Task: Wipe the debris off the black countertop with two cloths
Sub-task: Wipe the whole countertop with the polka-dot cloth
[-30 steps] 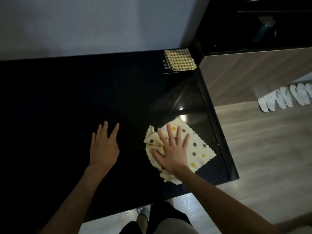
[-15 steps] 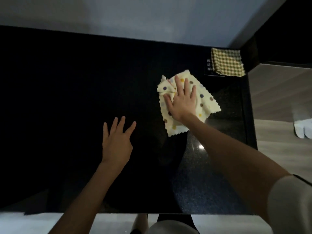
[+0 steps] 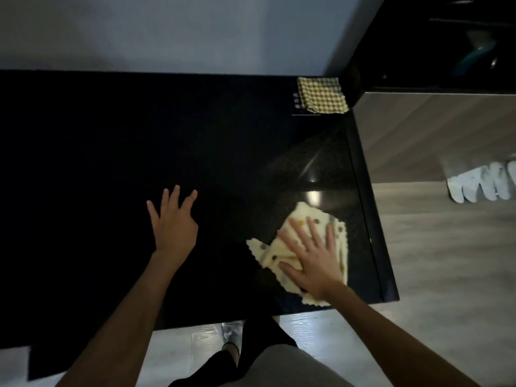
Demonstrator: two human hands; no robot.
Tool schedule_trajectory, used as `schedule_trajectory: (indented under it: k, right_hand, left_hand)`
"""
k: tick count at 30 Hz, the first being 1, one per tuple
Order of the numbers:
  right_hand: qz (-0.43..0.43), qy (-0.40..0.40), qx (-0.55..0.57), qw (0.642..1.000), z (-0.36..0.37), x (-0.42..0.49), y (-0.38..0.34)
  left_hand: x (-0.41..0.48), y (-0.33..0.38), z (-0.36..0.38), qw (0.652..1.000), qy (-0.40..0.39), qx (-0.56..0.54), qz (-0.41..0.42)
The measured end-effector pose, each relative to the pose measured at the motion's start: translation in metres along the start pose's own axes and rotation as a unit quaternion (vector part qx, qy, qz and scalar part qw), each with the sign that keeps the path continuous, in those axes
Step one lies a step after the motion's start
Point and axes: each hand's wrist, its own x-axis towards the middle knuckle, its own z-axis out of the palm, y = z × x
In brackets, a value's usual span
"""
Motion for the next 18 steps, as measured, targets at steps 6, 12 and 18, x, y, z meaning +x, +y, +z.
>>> schedule_trajectory:
  k: [6,12,18]
  right_hand:
    - [0.279,0.02,0.055,0.959,0.01,-0.051,0.037]
    - [0.311,0.054,0.095,0.944,0.008,-0.034,0.041]
    - [0.266,0.056,0.105,0.957,-0.013,0.073,0.073]
  left_hand:
    - [0.001,0.001,0.003,1.0,0.002,0.002,-0.007]
    - [0.005,0.003,0.002,1.0,0.026,-0.005,0.001]
    - [0.014,-0.001,0.004,0.998,0.054,-0.012,0.005]
